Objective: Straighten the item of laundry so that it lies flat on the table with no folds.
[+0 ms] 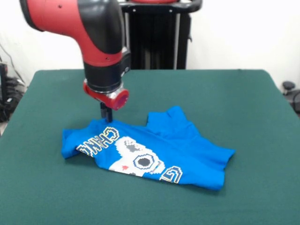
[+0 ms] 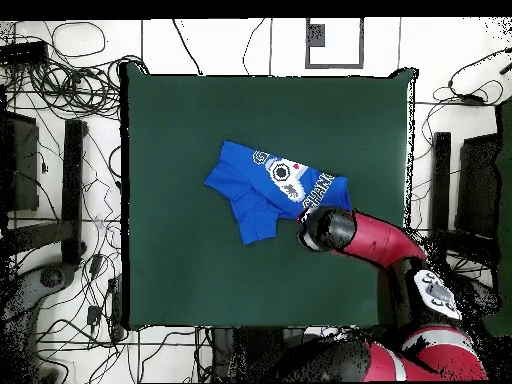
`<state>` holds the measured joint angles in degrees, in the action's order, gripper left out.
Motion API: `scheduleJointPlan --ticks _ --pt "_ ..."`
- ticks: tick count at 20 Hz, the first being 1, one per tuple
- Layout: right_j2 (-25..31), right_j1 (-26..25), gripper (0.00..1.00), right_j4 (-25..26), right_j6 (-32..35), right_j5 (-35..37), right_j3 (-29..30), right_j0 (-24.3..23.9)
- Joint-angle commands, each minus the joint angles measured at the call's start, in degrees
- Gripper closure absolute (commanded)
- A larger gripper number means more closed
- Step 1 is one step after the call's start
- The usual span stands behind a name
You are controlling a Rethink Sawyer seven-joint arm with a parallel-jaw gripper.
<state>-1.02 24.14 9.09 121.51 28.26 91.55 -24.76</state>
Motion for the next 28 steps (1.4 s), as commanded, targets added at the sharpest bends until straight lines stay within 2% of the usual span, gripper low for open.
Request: scheduleJointPlan --ticks 1,10,19,25,28 --pt "3.8 -2.6 1.00 -0.7 -2.8 12.7 -13.4 -0.7" --pt "3.2 -5.0 1.00 -0.4 0.0 21.6 -22.3 1.0" --pt "0.2 -5.7 1.00 -0.5 6.2 25.6 -25.6 5.6" --pt "-1.8 -8.1 1.00 -1.4 8.2 33.6 -33.1 8.2" --pt "-1.9 -9.3 1.00 -2.2 8.0 40.1 -38.2 8.7"
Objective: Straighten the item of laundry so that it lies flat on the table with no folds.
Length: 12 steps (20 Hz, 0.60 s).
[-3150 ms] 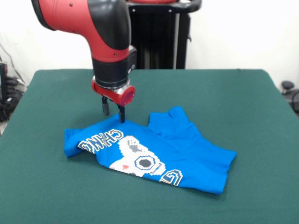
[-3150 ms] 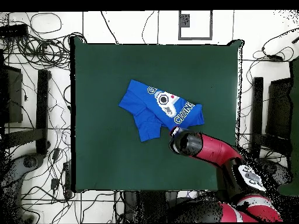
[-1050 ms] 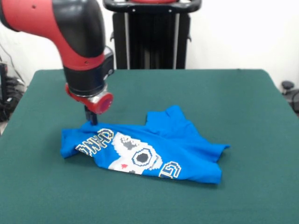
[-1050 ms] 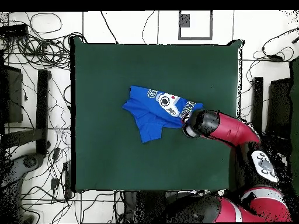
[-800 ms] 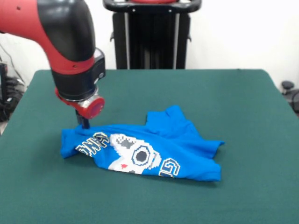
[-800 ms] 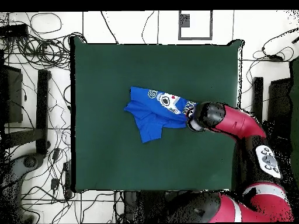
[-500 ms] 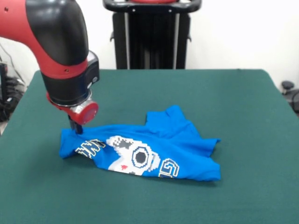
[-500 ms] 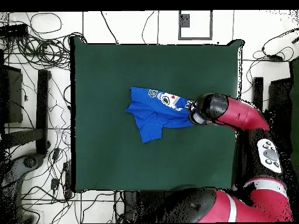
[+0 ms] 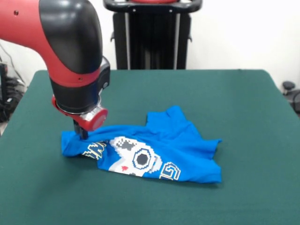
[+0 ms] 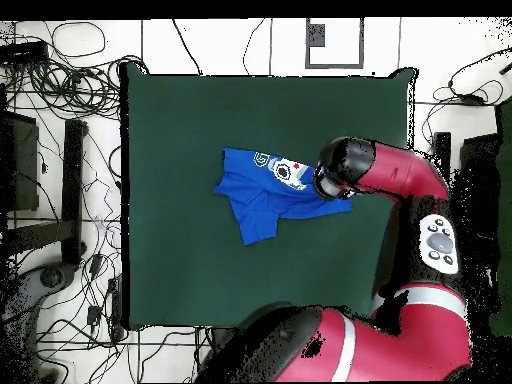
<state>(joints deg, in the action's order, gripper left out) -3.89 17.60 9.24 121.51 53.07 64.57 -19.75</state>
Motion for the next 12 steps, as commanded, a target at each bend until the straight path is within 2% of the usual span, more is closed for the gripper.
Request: scheduleJointPlan --ticks 1,4,7,12 --pt "1.3 -3.1 1.00 -2.4 7.6 16.4 -12.6 3.6" --pt "2.2 -3.8 1.00 -2.3 6.3 16.0 -15.3 3.1" --pt "3.0 -6.5 1.00 -1.1 4.4 15.3 -20.7 2.6" --pt "5.2 -9.0 1.00 -1.0 -0.3 14.0 -24.0 0.8"
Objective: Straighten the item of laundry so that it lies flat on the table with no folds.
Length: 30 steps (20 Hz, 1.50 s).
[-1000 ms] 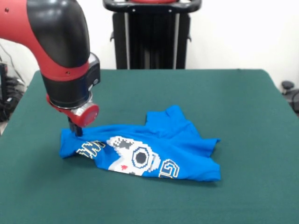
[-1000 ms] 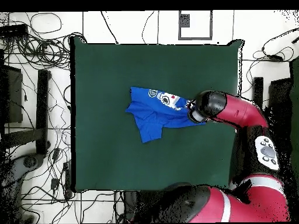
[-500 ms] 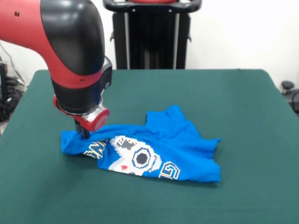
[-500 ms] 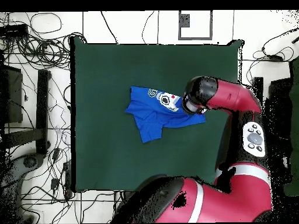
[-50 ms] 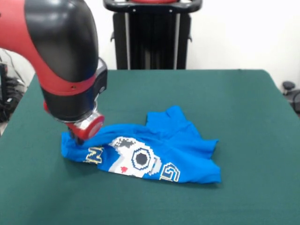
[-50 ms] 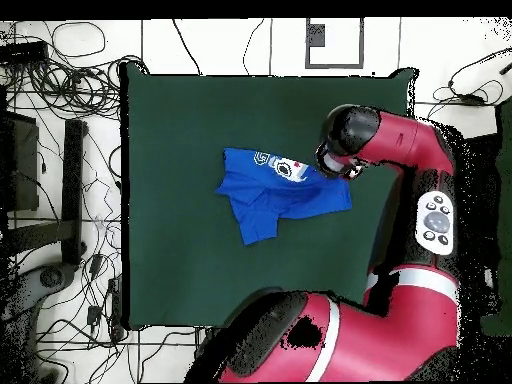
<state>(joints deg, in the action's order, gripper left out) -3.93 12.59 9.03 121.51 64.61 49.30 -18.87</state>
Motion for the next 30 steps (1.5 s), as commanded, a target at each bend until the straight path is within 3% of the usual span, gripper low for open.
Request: scheduleJointPlan --ticks 1,6,11,20,30 --pt "5.6 -4.3 1.00 -0.8 -1.3 2.3 -9.2 -0.4" --pt "5.8 -6.2 1.00 -0.4 -3.5 1.7 -12.5 -1.4" --pt "5.0 -5.4 1.00 -0.3 -2.0 -1.0 -10.1 -0.8" --pt "3.8 -6.2 1.00 0.1 -0.8 1.2 -12.5 0.4" --pt "4.5 -6.6 1.00 0.2 -4.7 4.4 -16.5 0.8"
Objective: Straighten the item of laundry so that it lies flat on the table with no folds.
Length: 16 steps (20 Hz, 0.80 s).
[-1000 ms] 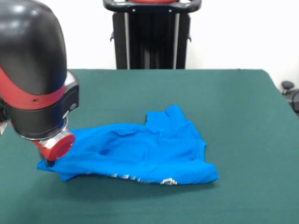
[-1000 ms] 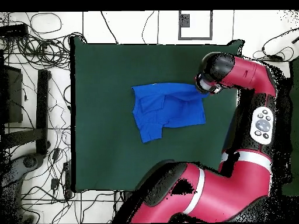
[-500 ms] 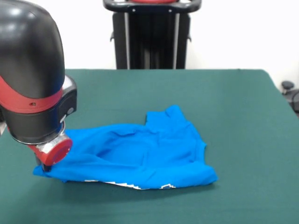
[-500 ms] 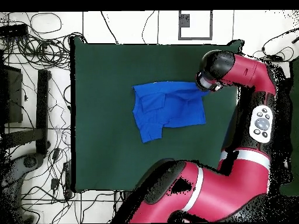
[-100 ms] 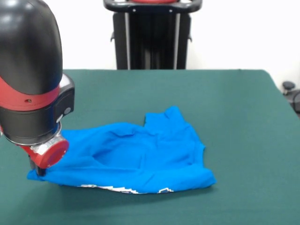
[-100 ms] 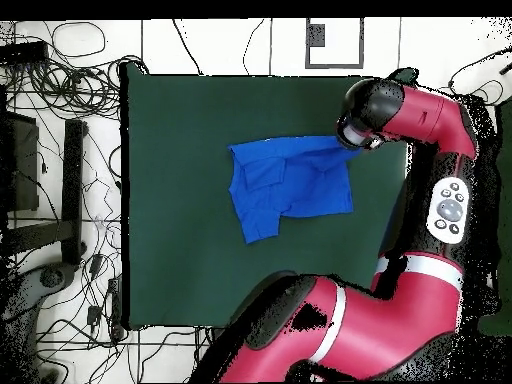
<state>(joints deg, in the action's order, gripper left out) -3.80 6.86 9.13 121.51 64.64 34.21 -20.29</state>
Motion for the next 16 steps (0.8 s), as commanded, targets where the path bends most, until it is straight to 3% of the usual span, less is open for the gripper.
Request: scheduleJointPlan --ticks 1,16 --pt "4.7 -0.7 1.00 -0.2 -5.0 4.1 -1.5 2.1" --pt "3.4 1.5 1.00 0.8 -5.5 -1.1 3.7 2.5"
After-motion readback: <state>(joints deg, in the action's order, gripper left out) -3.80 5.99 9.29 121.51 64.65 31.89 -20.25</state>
